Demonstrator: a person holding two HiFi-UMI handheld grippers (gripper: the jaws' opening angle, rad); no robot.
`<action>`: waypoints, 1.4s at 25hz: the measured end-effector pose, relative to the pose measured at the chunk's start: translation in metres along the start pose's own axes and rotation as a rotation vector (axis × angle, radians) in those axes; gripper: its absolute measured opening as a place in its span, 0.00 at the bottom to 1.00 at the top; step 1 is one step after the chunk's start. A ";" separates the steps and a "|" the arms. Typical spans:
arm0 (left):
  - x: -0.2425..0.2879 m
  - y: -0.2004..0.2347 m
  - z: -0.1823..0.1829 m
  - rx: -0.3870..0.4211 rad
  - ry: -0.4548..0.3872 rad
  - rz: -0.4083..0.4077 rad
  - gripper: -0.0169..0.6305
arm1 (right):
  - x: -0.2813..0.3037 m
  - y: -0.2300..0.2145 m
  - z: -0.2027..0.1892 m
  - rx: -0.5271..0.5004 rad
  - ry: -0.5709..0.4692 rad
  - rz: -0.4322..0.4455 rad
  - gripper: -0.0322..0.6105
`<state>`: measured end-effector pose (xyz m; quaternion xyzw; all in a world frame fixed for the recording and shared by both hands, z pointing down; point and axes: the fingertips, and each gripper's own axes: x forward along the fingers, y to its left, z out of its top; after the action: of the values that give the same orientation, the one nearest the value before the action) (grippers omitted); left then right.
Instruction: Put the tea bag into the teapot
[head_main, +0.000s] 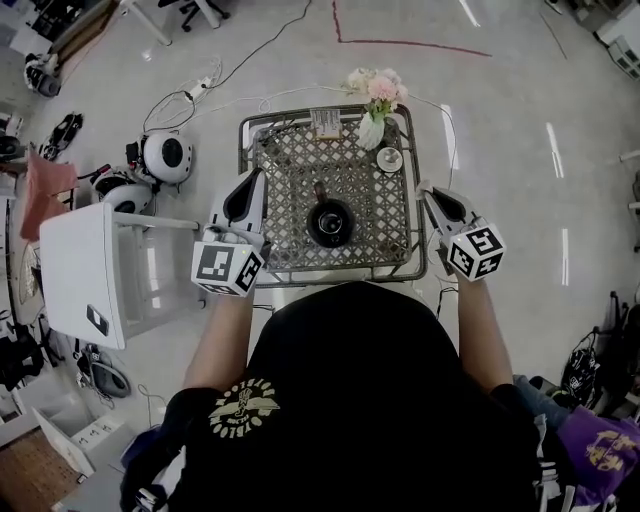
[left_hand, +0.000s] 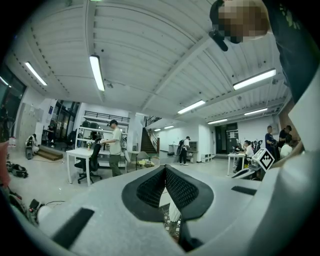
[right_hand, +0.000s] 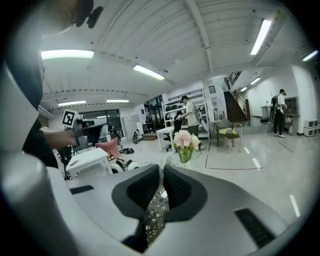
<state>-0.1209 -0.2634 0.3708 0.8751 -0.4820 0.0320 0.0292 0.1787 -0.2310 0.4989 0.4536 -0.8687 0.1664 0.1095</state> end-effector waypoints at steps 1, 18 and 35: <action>-0.001 -0.002 0.000 0.001 0.001 0.004 0.02 | -0.006 0.002 0.012 -0.003 -0.030 0.011 0.10; -0.038 -0.027 0.005 0.010 0.030 0.200 0.02 | -0.044 0.024 0.096 -0.143 -0.200 0.262 0.10; -0.078 0.008 0.001 0.046 0.042 0.214 0.02 | 0.002 0.096 0.105 -0.116 -0.223 0.367 0.10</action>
<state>-0.1693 -0.2022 0.3631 0.8182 -0.5711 0.0644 0.0156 0.0939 -0.2222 0.3851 0.2963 -0.9515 0.0821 0.0064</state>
